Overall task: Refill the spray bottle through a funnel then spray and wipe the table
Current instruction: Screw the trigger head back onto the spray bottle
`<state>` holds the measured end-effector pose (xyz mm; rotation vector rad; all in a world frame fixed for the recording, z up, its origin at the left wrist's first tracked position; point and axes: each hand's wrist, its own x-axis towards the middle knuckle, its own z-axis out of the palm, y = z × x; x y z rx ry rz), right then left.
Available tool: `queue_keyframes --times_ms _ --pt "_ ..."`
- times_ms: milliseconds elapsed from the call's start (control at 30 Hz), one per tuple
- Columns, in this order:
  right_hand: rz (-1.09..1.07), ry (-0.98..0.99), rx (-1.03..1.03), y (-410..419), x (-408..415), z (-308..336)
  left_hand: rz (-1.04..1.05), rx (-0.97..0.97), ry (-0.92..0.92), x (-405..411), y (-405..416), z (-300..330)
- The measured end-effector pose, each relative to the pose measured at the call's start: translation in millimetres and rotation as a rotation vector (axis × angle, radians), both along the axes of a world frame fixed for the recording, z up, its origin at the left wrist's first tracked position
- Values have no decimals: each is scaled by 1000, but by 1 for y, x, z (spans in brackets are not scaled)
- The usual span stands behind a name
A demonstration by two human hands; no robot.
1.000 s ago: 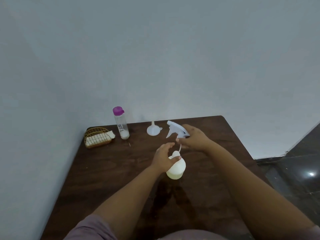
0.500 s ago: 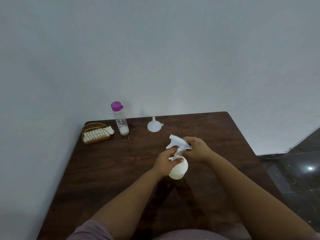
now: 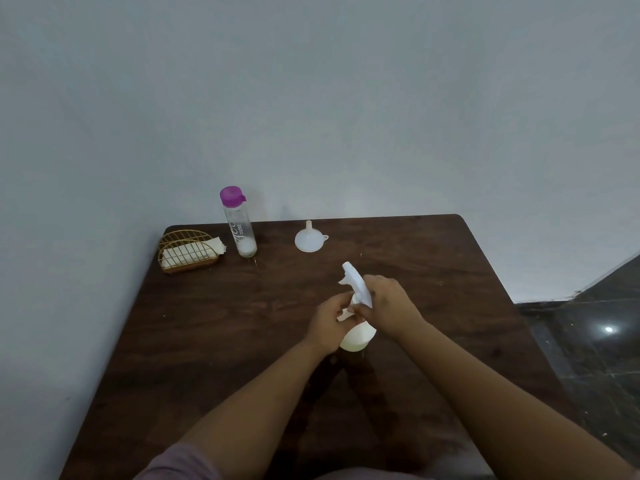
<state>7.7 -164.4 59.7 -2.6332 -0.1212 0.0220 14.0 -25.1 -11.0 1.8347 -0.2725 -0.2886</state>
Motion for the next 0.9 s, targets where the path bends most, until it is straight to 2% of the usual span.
queue_keyframes --times_ms 100,200,267,367,467,567,667,767,900 --pt "-126 -16 -55 11 -3 -4 2 -16 -26 1 1 -6" --pt "-151 -22 13 9 -3 -17 -16 -11 -31 2 3 -6" --pt "-62 5 109 -3 -3 -21 -42 -11 -19 2 4 -4" --pt "82 109 377 -17 -10 -23 -38 3 -1 3 3 -4" --pt "-20 -60 500 -16 -20 -39 -23 17 -20 3 3 -5" --pt "-190 -204 548 -4 -23 -40 -4 -5 -76 0 3 -1" --pt "-259 -220 517 5 -18 -43 2 22 -126 -2 3 -1" --pt "-210 -202 437 3 -18 -50 -13 69 -148 -2 2 0" --pt "-142 -168 569 4 -31 -60 -20 98 -163 -2 4 4"
